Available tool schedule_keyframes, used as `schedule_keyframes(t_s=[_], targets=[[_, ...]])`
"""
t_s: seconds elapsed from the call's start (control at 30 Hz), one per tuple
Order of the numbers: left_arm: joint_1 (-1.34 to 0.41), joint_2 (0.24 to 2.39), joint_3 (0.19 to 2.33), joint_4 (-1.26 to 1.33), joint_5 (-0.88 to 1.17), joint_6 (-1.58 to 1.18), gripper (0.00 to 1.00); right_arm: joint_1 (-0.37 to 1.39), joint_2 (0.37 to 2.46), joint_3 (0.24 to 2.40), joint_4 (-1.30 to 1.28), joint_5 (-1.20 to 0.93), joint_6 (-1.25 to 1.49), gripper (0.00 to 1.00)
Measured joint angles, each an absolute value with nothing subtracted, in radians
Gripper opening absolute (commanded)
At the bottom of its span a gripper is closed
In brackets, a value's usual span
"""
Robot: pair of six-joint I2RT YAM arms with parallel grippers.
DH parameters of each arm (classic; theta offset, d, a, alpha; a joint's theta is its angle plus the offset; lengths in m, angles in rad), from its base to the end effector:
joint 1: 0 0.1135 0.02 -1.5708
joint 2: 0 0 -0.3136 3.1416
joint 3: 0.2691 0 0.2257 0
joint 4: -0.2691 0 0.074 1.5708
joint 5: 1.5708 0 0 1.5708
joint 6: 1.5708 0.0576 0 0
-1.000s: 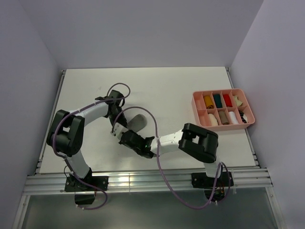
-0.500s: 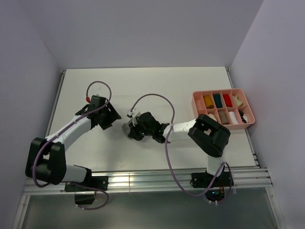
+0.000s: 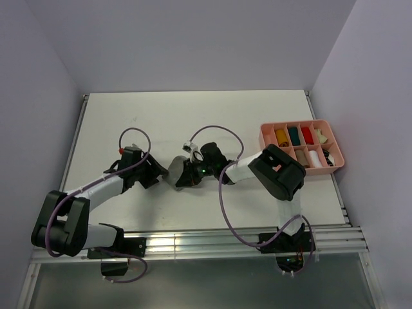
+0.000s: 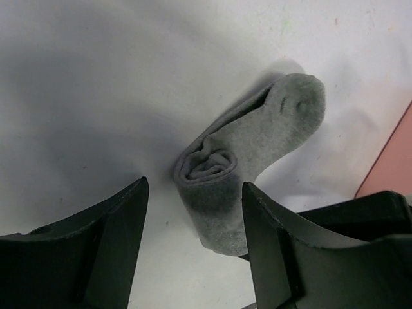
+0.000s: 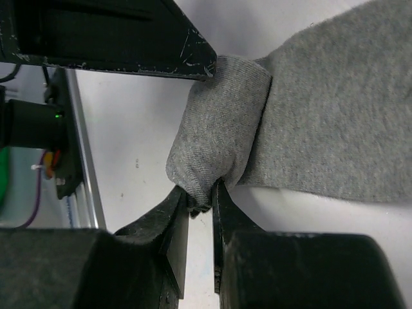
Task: Roll the socks
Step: Roll the sock at the center of the board.
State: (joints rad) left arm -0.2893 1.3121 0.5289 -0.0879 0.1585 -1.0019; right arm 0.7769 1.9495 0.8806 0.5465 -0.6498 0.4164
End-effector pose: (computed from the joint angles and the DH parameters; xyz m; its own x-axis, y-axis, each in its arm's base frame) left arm 0.2088 -0.0716 0.2056 -0.7144 -0.6554 -0.2452 -0.4135 0.6781 -0.6076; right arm 0.2587 0.3032 0.1832 -0.7024 -0.2389 -0.6705 -0.7085 0.3246 0.6266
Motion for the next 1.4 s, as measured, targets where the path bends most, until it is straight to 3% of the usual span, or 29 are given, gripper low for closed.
schedule_keyframes(t_s=[0.33, 0.47, 0.53, 0.7, 0.77, 0.87, 1.1, 1.4], targets=[[-0.291, 1.390, 0.510, 0.045, 0.191, -1.038, 0.50, 0.743, 2.017, 0.929, 0.551, -0.769, 0.468, 0.00], [-0.291, 1.407, 0.510, 0.062, 0.190, -1.042, 0.39, 0.737, 2.023, 0.949, 0.517, -0.784, 0.474, 0.01], [-0.291, 1.419, 0.510, 0.068, 0.190, -1.044, 0.34, 0.735, 2.023, 0.959, 0.494, -0.787, 0.473, 0.04], [-0.289, 1.438, 0.517, 0.080, 0.191, -1.040, 0.20, 0.734, 2.003, 0.978, 0.418, -0.757, 0.448, 0.33], [-0.290, 1.450, 0.529, 0.078, 0.194, -1.035, 0.14, 0.735, 1.971, 0.978, 0.369, -0.710, 0.424, 0.48], [-0.291, 1.472, 0.554, 0.062, 0.196, -1.031, 0.09, 0.742, 1.912, 0.976, 0.293, -0.611, 0.381, 0.59], [-0.291, 1.519, 0.609, 0.017, 0.212, -1.024, 0.04, 0.814, 1.738, 0.976, 0.187, -0.303, 0.247, 0.64], [-0.290, 1.598, 0.706, -0.067, 0.239, -1.010, 0.03, 1.110, 1.704, 0.997, 0.131, 0.110, 0.035, 0.65]])
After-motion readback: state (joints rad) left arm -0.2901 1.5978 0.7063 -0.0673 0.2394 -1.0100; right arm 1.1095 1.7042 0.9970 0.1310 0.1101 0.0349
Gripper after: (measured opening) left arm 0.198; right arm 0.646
